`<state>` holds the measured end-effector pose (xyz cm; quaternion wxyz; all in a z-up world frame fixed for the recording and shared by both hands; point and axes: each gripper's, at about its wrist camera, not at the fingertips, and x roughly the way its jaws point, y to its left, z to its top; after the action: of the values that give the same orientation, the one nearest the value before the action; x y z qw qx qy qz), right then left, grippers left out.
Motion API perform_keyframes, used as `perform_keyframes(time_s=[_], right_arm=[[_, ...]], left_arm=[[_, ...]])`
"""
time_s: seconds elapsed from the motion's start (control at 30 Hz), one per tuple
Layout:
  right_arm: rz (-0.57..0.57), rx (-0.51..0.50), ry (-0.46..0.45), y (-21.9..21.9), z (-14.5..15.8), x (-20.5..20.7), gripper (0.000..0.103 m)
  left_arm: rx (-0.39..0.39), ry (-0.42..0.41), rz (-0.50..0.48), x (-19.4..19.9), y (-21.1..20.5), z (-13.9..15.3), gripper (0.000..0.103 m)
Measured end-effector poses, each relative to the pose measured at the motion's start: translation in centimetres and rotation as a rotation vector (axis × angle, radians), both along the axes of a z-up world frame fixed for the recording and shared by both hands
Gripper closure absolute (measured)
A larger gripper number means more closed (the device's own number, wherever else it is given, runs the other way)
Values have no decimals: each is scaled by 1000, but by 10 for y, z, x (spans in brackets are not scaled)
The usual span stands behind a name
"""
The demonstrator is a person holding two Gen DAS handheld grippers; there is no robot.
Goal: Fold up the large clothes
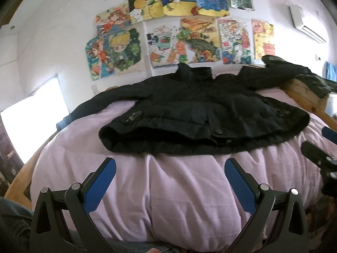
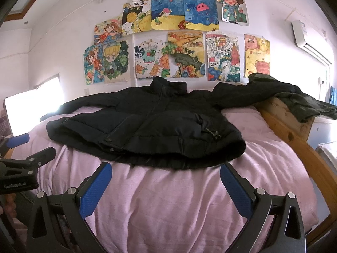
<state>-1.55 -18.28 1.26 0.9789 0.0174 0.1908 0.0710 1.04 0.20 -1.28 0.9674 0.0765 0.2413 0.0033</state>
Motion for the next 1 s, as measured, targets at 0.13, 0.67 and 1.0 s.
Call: perform_keyframes(time_s=[0.13, 0.67, 1.0], right_arm=[[-16, 16, 55, -3, -6, 15, 0], [54, -188, 539, -50, 130, 135, 0], [-77, -104, 272, -156, 198, 235, 0]], left_arm=[[32, 45, 39, 9, -1, 10, 2], [58, 442, -65, 133, -38, 146, 2], [-26, 191, -159, 261, -105, 184, 2]])
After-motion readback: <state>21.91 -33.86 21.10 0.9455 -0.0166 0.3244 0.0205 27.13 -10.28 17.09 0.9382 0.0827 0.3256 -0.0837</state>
